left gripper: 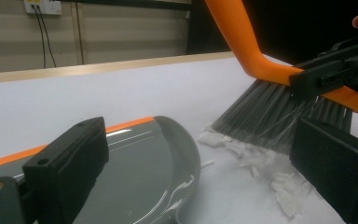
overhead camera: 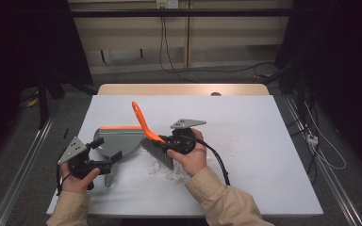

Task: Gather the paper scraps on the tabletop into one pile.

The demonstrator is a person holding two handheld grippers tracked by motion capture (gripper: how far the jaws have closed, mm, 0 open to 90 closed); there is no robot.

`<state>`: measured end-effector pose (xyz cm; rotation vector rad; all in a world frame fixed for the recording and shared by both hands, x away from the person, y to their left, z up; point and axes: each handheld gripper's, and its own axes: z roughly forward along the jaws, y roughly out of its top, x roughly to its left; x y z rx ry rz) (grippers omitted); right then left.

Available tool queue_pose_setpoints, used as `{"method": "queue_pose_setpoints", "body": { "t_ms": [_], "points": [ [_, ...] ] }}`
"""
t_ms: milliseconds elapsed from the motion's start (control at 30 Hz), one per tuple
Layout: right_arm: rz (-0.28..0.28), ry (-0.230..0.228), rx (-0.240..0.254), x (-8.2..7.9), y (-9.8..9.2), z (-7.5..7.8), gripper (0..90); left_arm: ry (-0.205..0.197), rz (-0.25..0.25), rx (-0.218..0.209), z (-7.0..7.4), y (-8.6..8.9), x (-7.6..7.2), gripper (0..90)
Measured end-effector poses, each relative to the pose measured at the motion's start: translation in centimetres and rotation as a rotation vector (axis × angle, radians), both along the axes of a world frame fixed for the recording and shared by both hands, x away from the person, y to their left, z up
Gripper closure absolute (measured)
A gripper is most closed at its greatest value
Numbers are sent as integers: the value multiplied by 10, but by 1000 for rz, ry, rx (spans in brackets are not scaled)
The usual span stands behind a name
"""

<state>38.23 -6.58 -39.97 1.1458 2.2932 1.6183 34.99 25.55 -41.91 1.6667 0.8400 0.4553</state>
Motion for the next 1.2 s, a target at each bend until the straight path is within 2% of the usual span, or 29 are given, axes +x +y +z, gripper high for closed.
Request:
{"method": "queue_pose_setpoints", "body": {
  "t_ms": [200,300,433,533,600,700,800,967,1100,1200],
  "points": [
    [28,34,37,-4,6,-2,718,-3,3,-1,0,0,0,42],
    [36,47,27,-6,9,-5,718,0,1,-1,0,0,0,42],
    [43,108,41,-9,14,-14,718,-2,7,-4,0,1,0,42],
    [42,141,7,-9,19,-26,718,-3,7,-5,0,1,0,42],
    [8,147,-7,-6,18,-33,718,-2,6,-5,0,1,0,42],
    [-33,179,-16,1,11,-34,719,-2,6,-4,0,1,0,42],
    [-54,173,-41,5,4,-33,718,-2,6,-4,0,1,0,42],
    [-103,136,-94,11,-10,-26,719,-3,7,-6,1,1,0,42],
    [-123,118,-75,12,-16,-18,718,-6,5,-1,1,1,0,42],
    [-113,94,-45,9,-11,-10,718,-6,10,-10,1,0,0,42]
  ]
}}
